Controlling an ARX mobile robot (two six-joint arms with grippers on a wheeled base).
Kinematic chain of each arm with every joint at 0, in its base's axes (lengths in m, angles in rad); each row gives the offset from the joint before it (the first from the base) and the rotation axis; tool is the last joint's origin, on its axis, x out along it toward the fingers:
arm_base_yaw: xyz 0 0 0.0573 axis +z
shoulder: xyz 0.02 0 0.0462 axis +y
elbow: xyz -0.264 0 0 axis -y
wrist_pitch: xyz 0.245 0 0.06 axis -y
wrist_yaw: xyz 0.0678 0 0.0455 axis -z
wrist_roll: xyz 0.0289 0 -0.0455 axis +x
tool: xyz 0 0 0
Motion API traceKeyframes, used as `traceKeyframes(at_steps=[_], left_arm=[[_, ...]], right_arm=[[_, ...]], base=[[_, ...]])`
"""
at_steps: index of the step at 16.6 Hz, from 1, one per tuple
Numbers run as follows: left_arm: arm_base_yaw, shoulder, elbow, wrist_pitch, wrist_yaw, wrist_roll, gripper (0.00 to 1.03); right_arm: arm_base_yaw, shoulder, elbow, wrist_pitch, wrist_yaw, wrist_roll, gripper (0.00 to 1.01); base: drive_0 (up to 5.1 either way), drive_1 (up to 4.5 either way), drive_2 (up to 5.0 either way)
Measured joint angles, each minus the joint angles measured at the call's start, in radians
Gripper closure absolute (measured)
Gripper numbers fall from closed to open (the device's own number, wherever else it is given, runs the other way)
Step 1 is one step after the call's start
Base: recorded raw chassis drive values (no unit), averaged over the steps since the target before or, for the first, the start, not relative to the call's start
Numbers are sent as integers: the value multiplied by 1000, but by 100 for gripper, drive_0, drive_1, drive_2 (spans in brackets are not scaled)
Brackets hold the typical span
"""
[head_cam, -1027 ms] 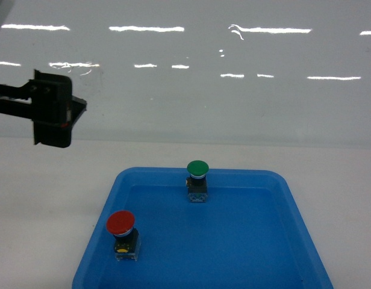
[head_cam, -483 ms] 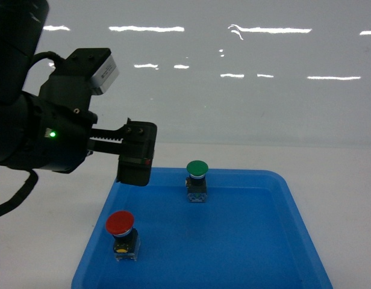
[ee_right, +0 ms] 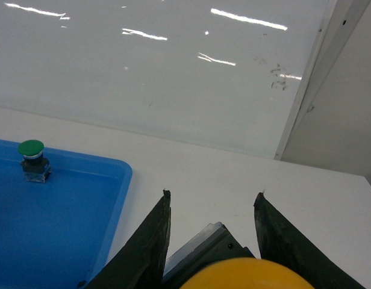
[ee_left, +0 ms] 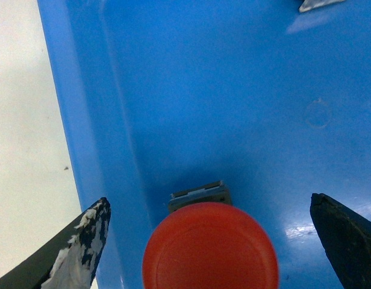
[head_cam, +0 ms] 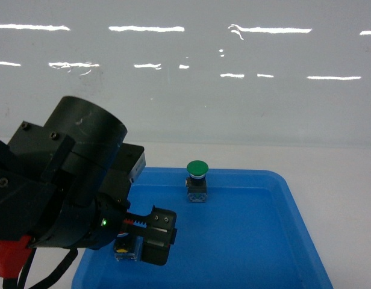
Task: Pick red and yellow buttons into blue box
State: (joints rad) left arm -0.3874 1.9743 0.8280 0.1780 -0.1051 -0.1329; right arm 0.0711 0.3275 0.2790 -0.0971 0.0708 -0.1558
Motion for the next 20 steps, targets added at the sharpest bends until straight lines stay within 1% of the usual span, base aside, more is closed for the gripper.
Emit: traceKeyframes(at_steps=[1,3,4,5,6,9,10,11,13,16,17,19,20], left_arm=[[4,27,-1,33,11,6,5],[11,50,0,69,13,10,5],[14,63,0,83,24,10,5],[17,79,5,93,39,18,5],[21,85,13,91,50,18,5],[32,89,14,98,57,19,5],[35,92,15,99,56,21,12],[40,95,15,100,56,25,21],[43,97,15,97,55,27,33],[43,97,11,102,52,29,65],[40,97,9,102,52,29,73],[40,93,7,100,53,31,75],[42,76,-2,100,71,41,75]], right_arm=[[0,0,0,0,0,0,64],[0,0,0,0,0,0,64],[0,0,0,0,0,0,64],[0,0,0,0,0,0,64],[0,0,0,0,0,0,64],[0,0,0,0,0,0,64],[0,0,0,0,0,0,64],[0,0,0,0,0,0,64],[0,0,0,0,0,0,64],[0,0,0,0,0,0,64],[0,0,0,0,0,0,64],[0,0,0,0,0,0,64],[0,0,0,0,0,0,64]], base=[[0,0,0],[0,0,0],[0,0,0],[0,0,0],[0,0,0],[0,0,0],[0,0,0],[0,0,0],[0,0,0],[0,0,0],[0,0,0],[0,0,0],[0,0,0]])
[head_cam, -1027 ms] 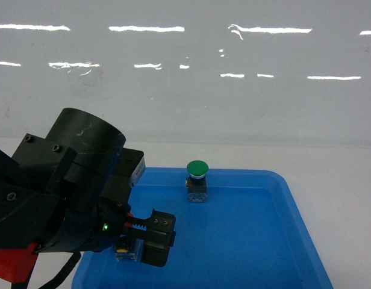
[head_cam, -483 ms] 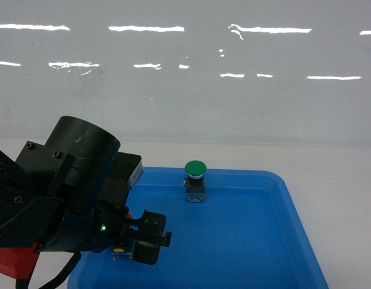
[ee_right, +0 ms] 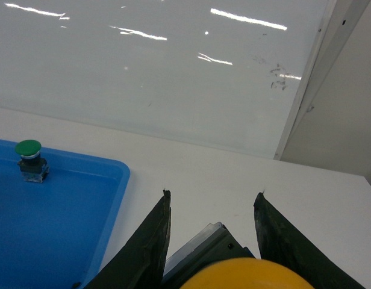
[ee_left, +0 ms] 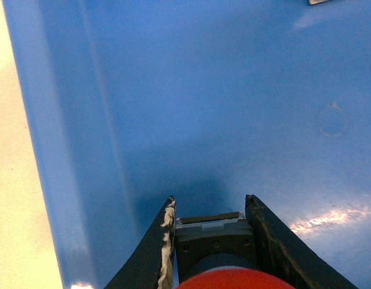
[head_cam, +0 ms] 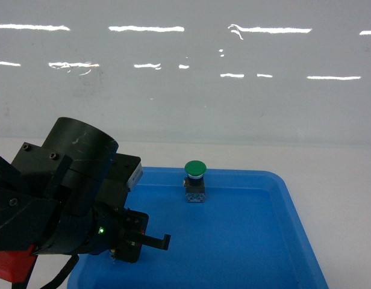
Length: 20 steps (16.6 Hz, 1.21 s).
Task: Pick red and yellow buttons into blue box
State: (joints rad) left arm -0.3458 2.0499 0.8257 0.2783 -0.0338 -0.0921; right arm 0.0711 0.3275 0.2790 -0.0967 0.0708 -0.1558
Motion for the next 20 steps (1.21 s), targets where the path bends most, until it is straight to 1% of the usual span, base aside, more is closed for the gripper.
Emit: traceKeyframes(at_steps=[2,4,6,7,8,9,10,11,12,13,15,16,17,20], left_arm=[[6,-37,-10,-2,3,16,75],[27,-95,-11,17,15,32,75],[83,-193,-2,76,25,51,75],[125,-241,2,133,15,71,75],[156,-270,2,175,2,87,75],[281,-403,-8,347,-19,154,75],[382,-657,-127,460,3,144,75],[385,-825,-262,372,26,134,75],[384,-913,-322,299,40,126,75],[364,-1033,-377,192,41,127,75],[336,-1227,-410,56,33,128,75],[337,-1264,-410,76,51,135,75],[344,-1268,-402,105,51,139,75],[351,-1234,-410,81,47,145,75]], right_arm=[[0,0,0,0,0,0,64],[0,0,0,0,0,0,64],[0,0,0,0,0,0,64],[0,0,0,0,0,0,64],[0,0,0,0,0,0,64],[0,0,0,0,0,0,64],[0,0,0,0,0,0,64],[0,0,0,0,0,0,64],[0,0,0,0,0,0,64],[0,0,0,0,0,0,64],[0,0,0,0,0,0,64],[0,0,0,0,0,0,64],[0,0,0,0,0,0,64],[0,0,0,0,0,0,65]], base=[[0,0,0],[0,0,0],[0,0,0],[0,0,0],[0,0,0],[0,0,0],[0,0,0],[0,0,0],[0,0,0],[0,0,0],[0,0,0],[0,0,0],[0,0,0],[0,0,0]])
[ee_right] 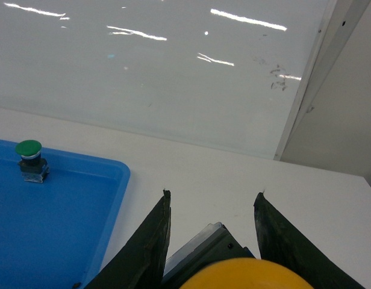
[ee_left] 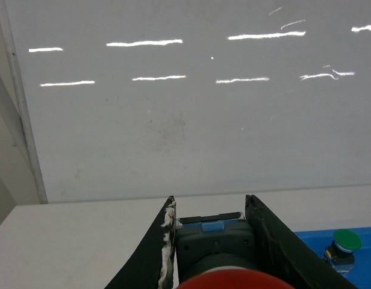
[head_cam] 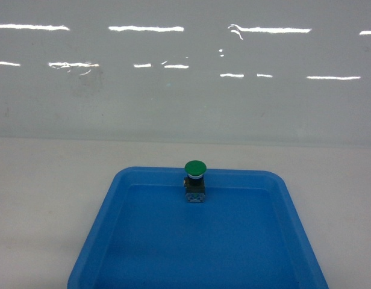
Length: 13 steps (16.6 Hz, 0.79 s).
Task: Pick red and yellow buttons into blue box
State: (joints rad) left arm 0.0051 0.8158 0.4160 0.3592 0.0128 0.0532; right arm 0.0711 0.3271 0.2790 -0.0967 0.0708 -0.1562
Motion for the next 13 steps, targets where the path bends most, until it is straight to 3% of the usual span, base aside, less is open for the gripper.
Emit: traceKeyframes(at_steps=[2,13], left_arm=[[0,-5,-4,7,0,0,75],[0,-11,-4,8,-2,0,75]], right_arm=[[0,1,0,0,0,0,65],[0,4,0,0,0,0,65]], base=[[0,0,0],[465,-385,-97]])
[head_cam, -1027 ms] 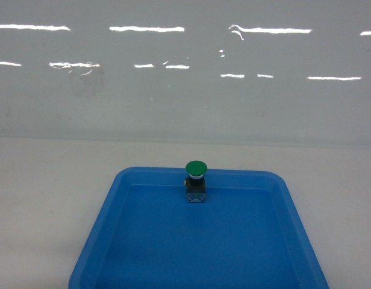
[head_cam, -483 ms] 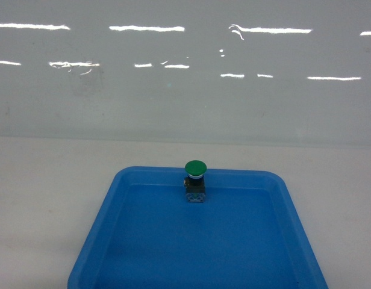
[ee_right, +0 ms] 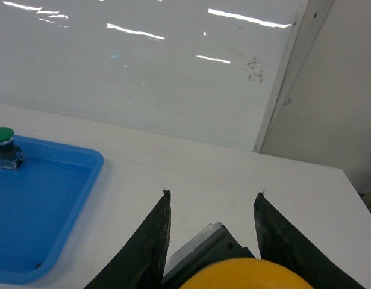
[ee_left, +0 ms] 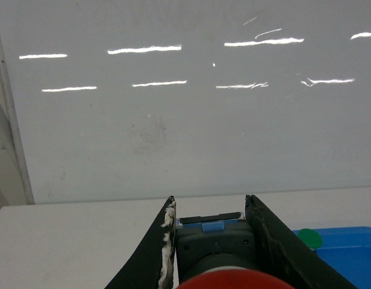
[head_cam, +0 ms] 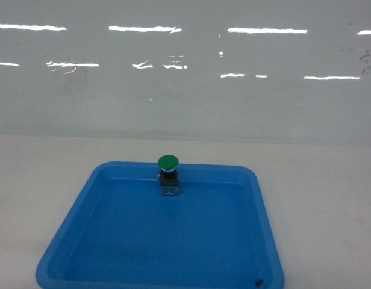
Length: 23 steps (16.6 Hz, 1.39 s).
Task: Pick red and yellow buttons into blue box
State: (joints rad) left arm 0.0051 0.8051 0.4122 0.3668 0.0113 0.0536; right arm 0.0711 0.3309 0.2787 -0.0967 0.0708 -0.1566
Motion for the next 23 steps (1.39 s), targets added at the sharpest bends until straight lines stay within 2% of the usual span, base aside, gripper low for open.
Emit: traceKeyframes(at_steps=[12,23], left_arm=[[-1,0,0,-2,0,0,75],[-1,4,0,-2,0,0,75]], right_arm=[[0,0,-2,0,0,-2,65],[0,1,-2,-1,0,-2,65]], base=[[430,-425,-10],[490,-282,-204]])
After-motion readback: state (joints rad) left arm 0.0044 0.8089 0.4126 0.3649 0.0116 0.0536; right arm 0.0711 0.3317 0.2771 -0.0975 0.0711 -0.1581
